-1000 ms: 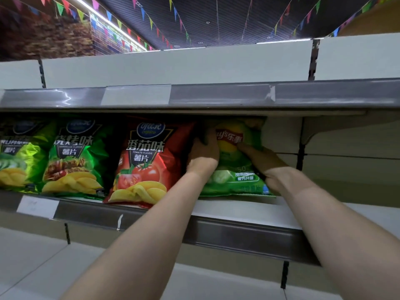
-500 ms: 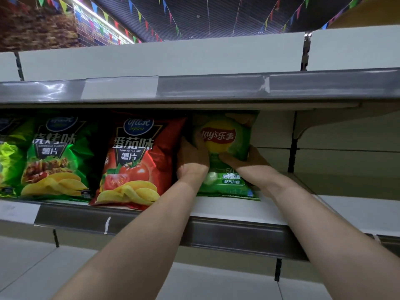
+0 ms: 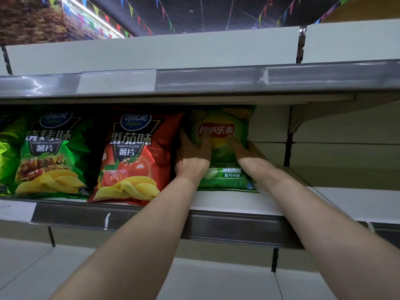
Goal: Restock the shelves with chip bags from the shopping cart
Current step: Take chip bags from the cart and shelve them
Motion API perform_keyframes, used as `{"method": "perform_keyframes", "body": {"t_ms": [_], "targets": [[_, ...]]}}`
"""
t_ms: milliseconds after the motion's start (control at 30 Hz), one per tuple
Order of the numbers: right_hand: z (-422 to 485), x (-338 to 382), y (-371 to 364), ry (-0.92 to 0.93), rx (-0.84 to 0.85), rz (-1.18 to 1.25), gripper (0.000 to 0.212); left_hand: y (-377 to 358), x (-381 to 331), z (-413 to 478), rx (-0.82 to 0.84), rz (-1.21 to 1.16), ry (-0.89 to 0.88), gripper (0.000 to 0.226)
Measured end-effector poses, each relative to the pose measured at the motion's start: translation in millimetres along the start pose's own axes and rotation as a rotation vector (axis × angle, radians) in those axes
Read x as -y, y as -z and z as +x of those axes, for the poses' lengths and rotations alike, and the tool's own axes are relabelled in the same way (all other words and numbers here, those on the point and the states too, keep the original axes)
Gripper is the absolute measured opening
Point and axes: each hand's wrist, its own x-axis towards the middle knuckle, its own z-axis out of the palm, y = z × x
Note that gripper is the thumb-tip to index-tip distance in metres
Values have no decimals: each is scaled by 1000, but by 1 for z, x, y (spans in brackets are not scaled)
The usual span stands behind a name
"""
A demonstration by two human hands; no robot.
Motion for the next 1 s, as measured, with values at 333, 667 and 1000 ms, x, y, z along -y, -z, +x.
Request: {"method": "perform_keyframes", "body": {"t_ms": [333, 667, 1000], "targets": [[3, -6, -2, -5, -11, -17, 71, -9, 9, 17, 171, -144, 33, 88], [4, -5, 0, 154, -275, -368, 51, -13, 6, 0, -181, 347, -622, 57], [-15, -2, -3, 694, -466, -980, 35, -12, 4, 1, -227, 661, -762, 25]]}}
